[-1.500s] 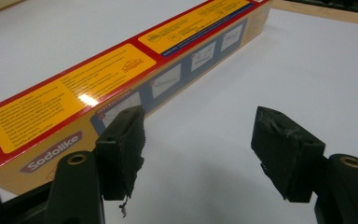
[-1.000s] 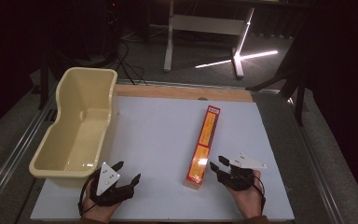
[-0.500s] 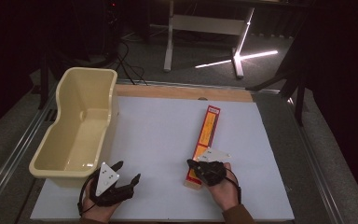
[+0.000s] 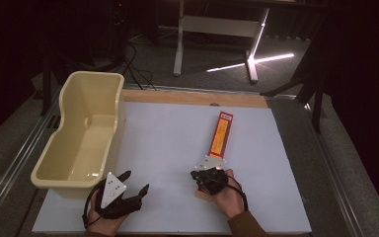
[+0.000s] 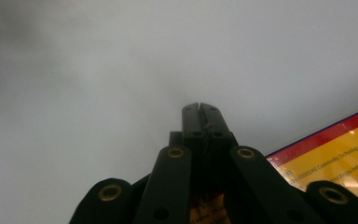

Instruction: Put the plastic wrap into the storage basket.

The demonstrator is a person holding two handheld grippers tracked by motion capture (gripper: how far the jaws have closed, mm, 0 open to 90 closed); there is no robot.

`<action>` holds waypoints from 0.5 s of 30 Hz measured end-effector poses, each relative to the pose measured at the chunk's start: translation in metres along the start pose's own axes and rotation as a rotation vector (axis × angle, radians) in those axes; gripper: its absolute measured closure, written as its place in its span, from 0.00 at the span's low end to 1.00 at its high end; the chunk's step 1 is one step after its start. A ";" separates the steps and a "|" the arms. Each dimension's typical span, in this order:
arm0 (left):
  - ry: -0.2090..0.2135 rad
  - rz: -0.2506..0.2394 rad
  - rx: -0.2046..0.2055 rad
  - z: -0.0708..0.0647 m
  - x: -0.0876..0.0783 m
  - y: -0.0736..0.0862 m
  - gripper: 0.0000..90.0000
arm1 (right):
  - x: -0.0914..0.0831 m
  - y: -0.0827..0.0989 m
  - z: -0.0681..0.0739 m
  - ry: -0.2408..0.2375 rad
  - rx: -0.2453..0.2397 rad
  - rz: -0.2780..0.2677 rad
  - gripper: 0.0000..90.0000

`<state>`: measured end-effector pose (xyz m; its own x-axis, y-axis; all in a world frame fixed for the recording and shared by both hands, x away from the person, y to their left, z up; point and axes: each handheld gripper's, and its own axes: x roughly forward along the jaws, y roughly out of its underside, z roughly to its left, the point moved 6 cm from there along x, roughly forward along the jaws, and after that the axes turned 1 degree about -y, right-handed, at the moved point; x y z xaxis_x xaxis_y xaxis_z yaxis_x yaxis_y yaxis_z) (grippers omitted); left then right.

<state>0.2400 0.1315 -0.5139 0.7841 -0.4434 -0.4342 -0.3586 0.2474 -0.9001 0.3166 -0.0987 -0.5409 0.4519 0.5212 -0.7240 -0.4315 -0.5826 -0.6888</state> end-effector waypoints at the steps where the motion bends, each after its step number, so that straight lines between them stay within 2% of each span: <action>1: -0.001 0.000 0.001 0.000 0.000 0.000 0.32 | -0.001 0.001 -0.001 -0.004 0.001 0.003 1.00; 10: -0.004 -0.004 -0.001 0.000 0.000 0.000 0.32 | -0.019 0.019 -0.008 0.014 0.026 0.038 1.00; 15: -0.002 -0.004 -0.003 0.000 0.000 0.000 0.32 | -0.034 0.033 -0.018 0.010 0.046 0.055 1.00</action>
<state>0.2403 0.1311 -0.5139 0.7865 -0.4430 -0.4303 -0.3566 0.2432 -0.9020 0.3007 -0.1473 -0.5384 0.4345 0.4824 -0.7606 -0.4914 -0.5807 -0.6491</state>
